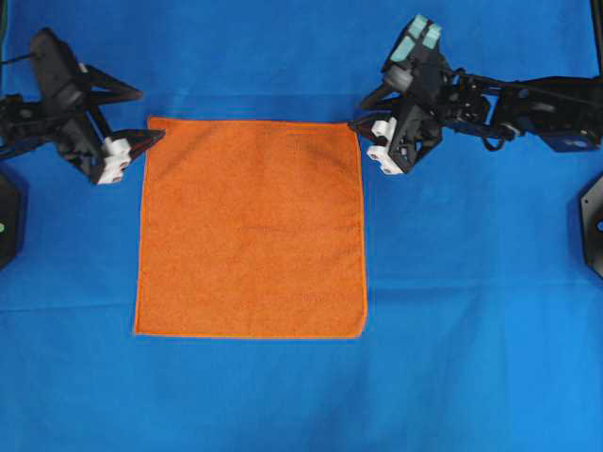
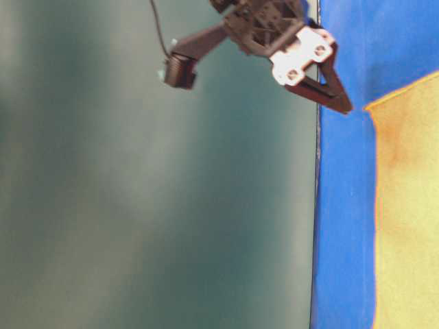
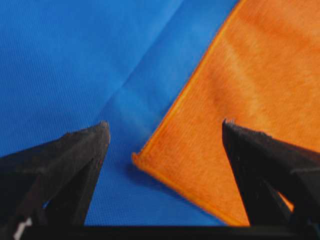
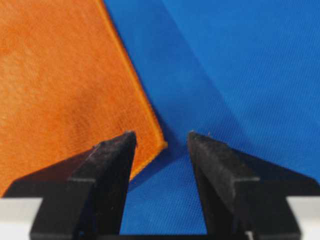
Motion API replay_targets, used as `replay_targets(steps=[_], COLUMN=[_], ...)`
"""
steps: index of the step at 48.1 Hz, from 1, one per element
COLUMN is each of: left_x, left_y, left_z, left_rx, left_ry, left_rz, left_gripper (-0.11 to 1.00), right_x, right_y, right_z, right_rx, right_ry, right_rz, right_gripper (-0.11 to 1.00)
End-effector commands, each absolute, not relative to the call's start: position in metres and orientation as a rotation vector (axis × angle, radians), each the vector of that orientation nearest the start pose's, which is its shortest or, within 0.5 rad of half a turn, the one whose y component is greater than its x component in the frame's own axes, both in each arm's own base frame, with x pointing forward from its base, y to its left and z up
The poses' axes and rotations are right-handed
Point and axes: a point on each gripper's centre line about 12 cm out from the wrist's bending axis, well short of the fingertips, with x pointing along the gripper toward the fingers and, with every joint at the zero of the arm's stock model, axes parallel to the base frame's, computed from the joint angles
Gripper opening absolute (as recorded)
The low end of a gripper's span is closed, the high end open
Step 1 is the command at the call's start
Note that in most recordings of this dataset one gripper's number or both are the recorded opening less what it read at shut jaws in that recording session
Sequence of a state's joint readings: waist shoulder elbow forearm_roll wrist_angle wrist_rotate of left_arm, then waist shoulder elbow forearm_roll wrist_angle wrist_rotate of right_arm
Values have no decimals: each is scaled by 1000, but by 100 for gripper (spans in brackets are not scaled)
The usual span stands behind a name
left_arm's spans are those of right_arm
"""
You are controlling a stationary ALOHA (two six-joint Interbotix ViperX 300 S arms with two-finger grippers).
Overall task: Fold the orange towel.
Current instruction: 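Move both grippers to the towel's top-left and top-right corners, then grasp the top corners and fold them down toward the bottom edge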
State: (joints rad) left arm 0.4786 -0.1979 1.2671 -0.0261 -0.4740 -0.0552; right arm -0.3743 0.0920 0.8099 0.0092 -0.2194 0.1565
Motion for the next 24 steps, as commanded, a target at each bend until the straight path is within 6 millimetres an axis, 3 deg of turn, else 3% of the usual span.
replay_targets(steps=[1,8,15,20,24], left_x=[220,221,224,223,224], left_y=[121,128,130,127,125], left_z=[99,83,79,78,78], left_rx=[-219,-240,-243,-233,-228], left_ry=[575,635,650,657,660], left_rz=[517,538,536,527,517], left_gripper=[89,87,80,60,38], right_x=[347,350,352,352,353], right_y=[-137,-139,-140,-140,-140], right_z=[114,100,95,95,95], right_rx=[282,286,287,283,276], right_ry=[612,627,636,637,641], right_rz=[-419,-421,-422,-419,-416], right_gripper=[52,52,49,39,17])
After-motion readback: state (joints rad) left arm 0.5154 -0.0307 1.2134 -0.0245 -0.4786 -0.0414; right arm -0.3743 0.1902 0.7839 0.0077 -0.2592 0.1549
